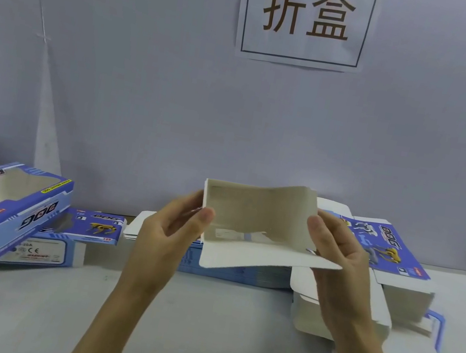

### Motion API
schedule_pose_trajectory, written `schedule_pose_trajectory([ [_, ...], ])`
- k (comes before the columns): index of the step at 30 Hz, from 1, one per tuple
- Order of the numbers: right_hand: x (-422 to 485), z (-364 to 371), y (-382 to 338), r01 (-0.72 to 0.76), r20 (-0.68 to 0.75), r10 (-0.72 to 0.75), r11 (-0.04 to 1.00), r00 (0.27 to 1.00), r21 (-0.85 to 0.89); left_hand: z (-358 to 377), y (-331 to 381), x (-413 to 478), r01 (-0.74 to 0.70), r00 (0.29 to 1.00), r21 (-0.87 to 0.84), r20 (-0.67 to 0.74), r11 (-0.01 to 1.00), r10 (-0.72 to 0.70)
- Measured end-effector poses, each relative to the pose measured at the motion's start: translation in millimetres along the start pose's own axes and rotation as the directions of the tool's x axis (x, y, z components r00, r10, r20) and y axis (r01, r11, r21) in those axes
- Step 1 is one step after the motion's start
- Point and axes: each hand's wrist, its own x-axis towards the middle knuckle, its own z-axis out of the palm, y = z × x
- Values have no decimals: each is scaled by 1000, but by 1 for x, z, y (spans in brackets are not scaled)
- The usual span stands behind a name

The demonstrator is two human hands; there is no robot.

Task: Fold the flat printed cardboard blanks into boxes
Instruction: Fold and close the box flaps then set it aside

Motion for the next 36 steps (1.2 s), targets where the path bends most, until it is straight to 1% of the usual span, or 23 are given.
schedule_pose_trajectory([
  [3, 0, 1, -1, 13, -23, -13, 1000, 1000, -5, -1, 1, 0, -44, 998, 15, -54, 999, 45],
  [7, -2, 4, -4, 48, -45, -50, 998, 998, -35, -2, -1, 0, -82, 997, 19, -8, 996, 82],
  [9, -3, 5, -4, 59, -88, -62, 998, 994, -33, -4, -3, 1, -90, 996, 11, 1, 996, 90],
  [11, -2, 1, -1, 6, -162, 0, 999, 987, 35, -5, -6, 2, -63, 997, -75, 38, 995, 66],
  [12, -2, 1, -1, -38, -173, 50, 997, 984, 67, -6, -8, 2, -25, 998, -166, 58, 986, 35],
  [14, -2, 2, 1, -116, -130, 129, 988, 983, 100, -7, -8, 3, 55, 996, -369, 90, 928, -24],
  [15, -2, 3, 1, -142, -107, 155, 982, 982, 122, -8, -9, 4, 74, 995, -410, 98, 909, -36],
  [17, -1, 7, 2, -161, -64, 176, 969, 982, 189, -12, -13, 7, 80, 994, -367, 103, 927, -45],
  [18, -1, 9, 0, -153, -49, 166, 968, 985, 199, -14, -14, 8, 78, 994, -335, 94, 939, -49],
  [20, -2, 9, -1, -139, -46, 150, 970, 988, 198, -16, -18, 8, 97, 991, -344, 116, 934, -60],
  [24, -5, 11, -3, -188, -72, 214, 946, 974, 264, -13, -23, 3, 229, 964, -493, 235, 839, -125],
  [26, -7, 13, -3, -155, -119, 189, 956, 975, 248, -13, -21, 5, 288, 951, -512, 256, 809, -176],
  [27, -6, 13, -3, -123, -146, 158, 967, 977, 224, -15, -21, 6, 339, 935, -513, 274, 789, -223],
  [28, -7, 12, -3, -92, -171, 127, 976, 977, 198, -16, -23, 8, 424, 903, -507, 302, 750, -306],
  [29, -6, 10, -3, -66, -181, 98, 982, 979, 176, -18, -24, 9, 529, 848, -477, 337, 702, -410],
  [31, -7, 9, -4, -19, -163, 44, 989, 986, 150, -17, -22, 7, 719, 692, -356, 441, 597, -571],
  [32, -7, 11, -4, -4, -148, 26, 989, 989, 147, -14, -21, 5, 771, 634, -339, 489, 539, -600],
  [33, -8, 13, -4, 3, -138, 18, 989, 990, 147, -10, -21, 3, 792, 609, -364, 518, 490, -601],
  [34, -8, 16, -5, 4, -133, 17, 988, 991, 156, -8, -21, 2, 783, 622, -415, 515, 463, -590],
  [36, -8, 21, -4, -22, -97, 43, 979, 994, 202, -3, -21, 5, 688, 719, -560, 439, 462, -538],
])
